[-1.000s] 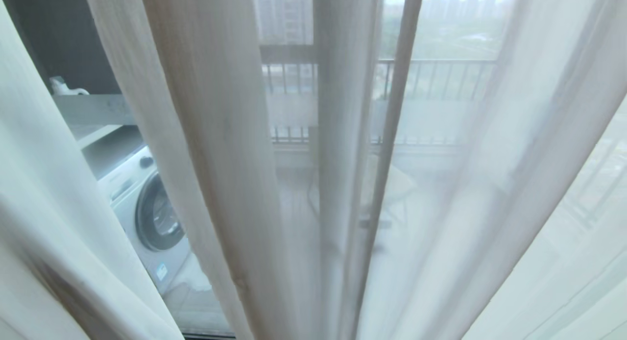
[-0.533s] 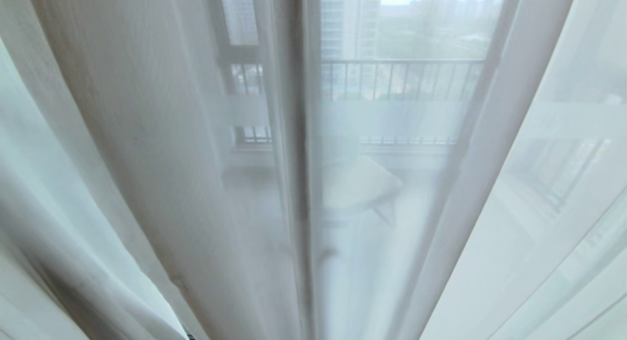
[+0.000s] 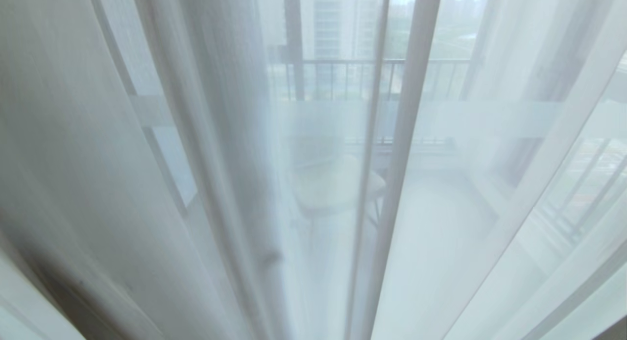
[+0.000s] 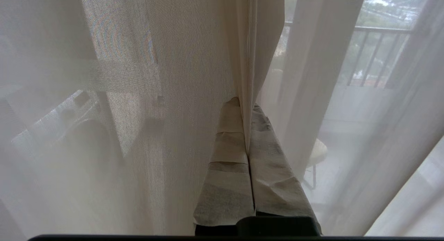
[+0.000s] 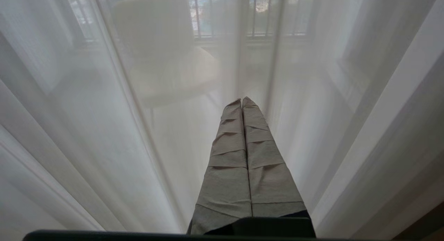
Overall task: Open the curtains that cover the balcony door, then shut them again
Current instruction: Close the inner curtains on both sides
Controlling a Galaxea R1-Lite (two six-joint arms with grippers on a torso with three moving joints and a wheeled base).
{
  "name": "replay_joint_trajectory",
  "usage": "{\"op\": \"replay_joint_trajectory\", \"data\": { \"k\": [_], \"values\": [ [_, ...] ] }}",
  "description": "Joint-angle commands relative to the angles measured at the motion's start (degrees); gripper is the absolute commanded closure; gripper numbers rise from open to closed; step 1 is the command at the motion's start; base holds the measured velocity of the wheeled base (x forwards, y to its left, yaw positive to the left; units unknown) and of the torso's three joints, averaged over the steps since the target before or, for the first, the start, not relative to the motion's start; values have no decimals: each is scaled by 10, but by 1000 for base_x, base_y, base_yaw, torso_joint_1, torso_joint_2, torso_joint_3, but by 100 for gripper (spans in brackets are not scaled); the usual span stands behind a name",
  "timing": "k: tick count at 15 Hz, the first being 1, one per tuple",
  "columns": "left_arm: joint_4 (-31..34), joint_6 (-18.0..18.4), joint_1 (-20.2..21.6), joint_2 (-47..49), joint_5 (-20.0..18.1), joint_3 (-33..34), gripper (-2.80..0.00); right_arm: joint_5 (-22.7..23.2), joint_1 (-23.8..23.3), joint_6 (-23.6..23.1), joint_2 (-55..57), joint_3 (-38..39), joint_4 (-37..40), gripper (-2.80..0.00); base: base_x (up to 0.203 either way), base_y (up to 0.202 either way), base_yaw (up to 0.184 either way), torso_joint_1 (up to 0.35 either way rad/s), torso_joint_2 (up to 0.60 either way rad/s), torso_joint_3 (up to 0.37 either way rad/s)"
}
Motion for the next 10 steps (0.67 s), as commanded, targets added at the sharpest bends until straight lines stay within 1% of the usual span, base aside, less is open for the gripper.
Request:
{"op": "replay_joint_trajectory", "data": {
  "k": [1, 8, 10],
  "values": [
    [-1, 0, 0, -1, 1, 1, 0, 0, 0, 0, 0, 0, 0, 0, 0, -192, -2, 2, 2, -1],
    [-1, 0, -1, -1, 3, 1, 0, 0, 0, 0, 0, 0, 0, 0, 0, -187, 0, 3, 2, 3],
    [-1, 0, -3, -1, 3, 1, 0, 0, 0, 0, 0, 0, 0, 0, 0, -103, -4, -2, 5, 4]
  ]
}}
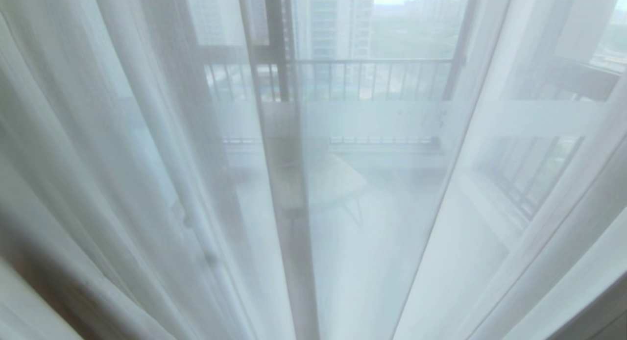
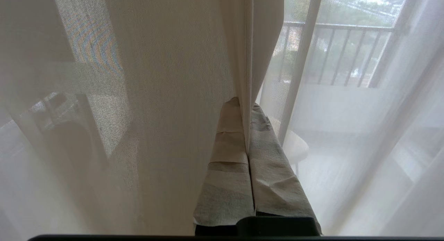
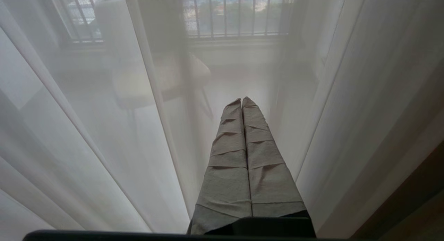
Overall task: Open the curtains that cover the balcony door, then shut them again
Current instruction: Close the inner curtains on both sides, then close the outer curtains on both sides
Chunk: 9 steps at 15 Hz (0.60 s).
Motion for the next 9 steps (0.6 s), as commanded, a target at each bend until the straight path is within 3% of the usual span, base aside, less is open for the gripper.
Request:
{"op": "replay_joint_trajectory", "data": {
  "k": [1, 9],
  "values": [
    [-1, 0, -2, 1, 1, 0, 0, 0, 0, 0, 0, 0, 0, 0, 0, 0, 0, 0, 0, 0],
    [-5, 1, -16, 5, -9, -6, 0, 0, 0, 0, 0, 0, 0, 0, 0, 0, 0, 0, 0, 0]
  ]
}}
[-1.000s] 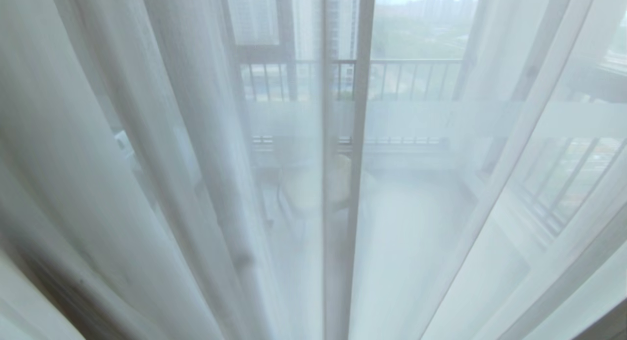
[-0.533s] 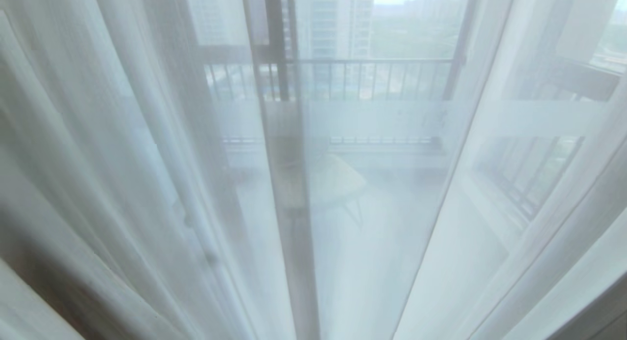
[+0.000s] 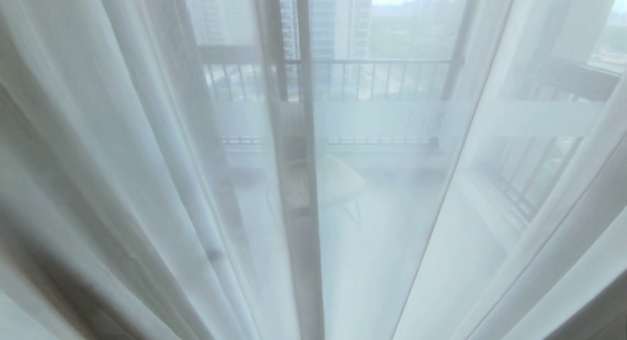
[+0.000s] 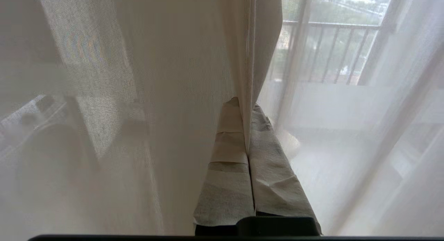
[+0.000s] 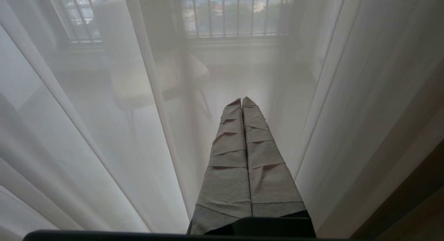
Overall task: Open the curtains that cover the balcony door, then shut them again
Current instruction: Close the outer curtains on both sides
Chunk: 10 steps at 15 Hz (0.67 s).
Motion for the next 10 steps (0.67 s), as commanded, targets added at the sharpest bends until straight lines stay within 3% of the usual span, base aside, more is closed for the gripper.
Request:
{"op": "replay_joint_trajectory", "data": {
  "k": [1, 8, 10],
  "values": [
    [-3, 1, -9, 9, -4, -7, 0, 0, 0, 0, 0, 0, 0, 0, 0, 0, 0, 0, 0, 0],
    [-4, 1, -47, 36, -102, -19, 0, 0, 0, 0, 0, 0, 0, 0, 0, 0, 0, 0, 0, 0],
    [-6, 1, -91, 50, -112, -29, 0, 0, 0, 0, 0, 0, 0, 0, 0, 0, 0, 0, 0, 0]
  ]
}}
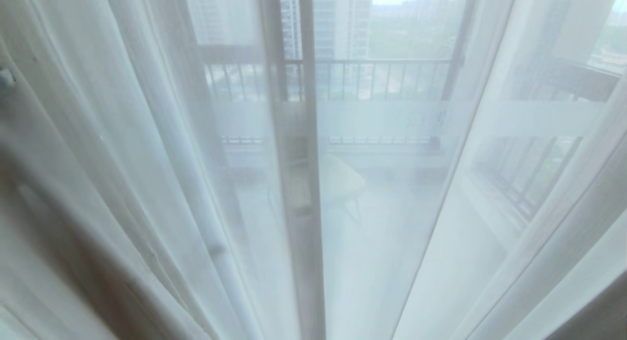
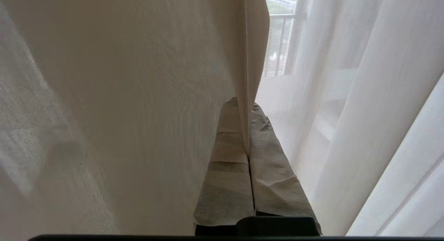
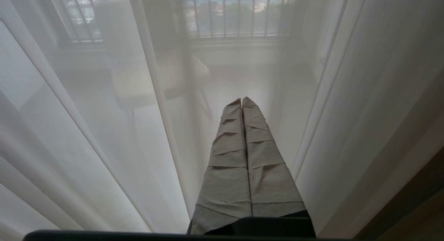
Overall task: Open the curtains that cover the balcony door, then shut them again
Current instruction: Close the outer curtains on both sides
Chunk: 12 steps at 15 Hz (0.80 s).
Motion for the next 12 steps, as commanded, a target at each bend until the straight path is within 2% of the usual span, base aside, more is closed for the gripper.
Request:
{"op": "replay_joint_trajectory", "data": {
  "k": [1, 7, 9, 12],
  "values": [
    [-2, -1, -52, 23, -4, -12, 0, 0, 0, 1, 0, 0, 0, 0, 0, 0, 0, 0, 0, 0],
    [-13, -2, -201, 70, -6, -21, 0, 0, 0, 0, 0, 0, 0, 0, 0, 0, 0, 0, 0, 0],
    [-13, -4, -216, 84, -7, -21, 0, 0, 0, 1, 0, 0, 0, 0, 0, 0, 0, 0, 0, 0],
    [-24, -7, -215, 94, -6, -23, 0, 0, 0, 0, 0, 0, 0, 0, 0, 0, 0, 0, 0, 0]
  ]
}}
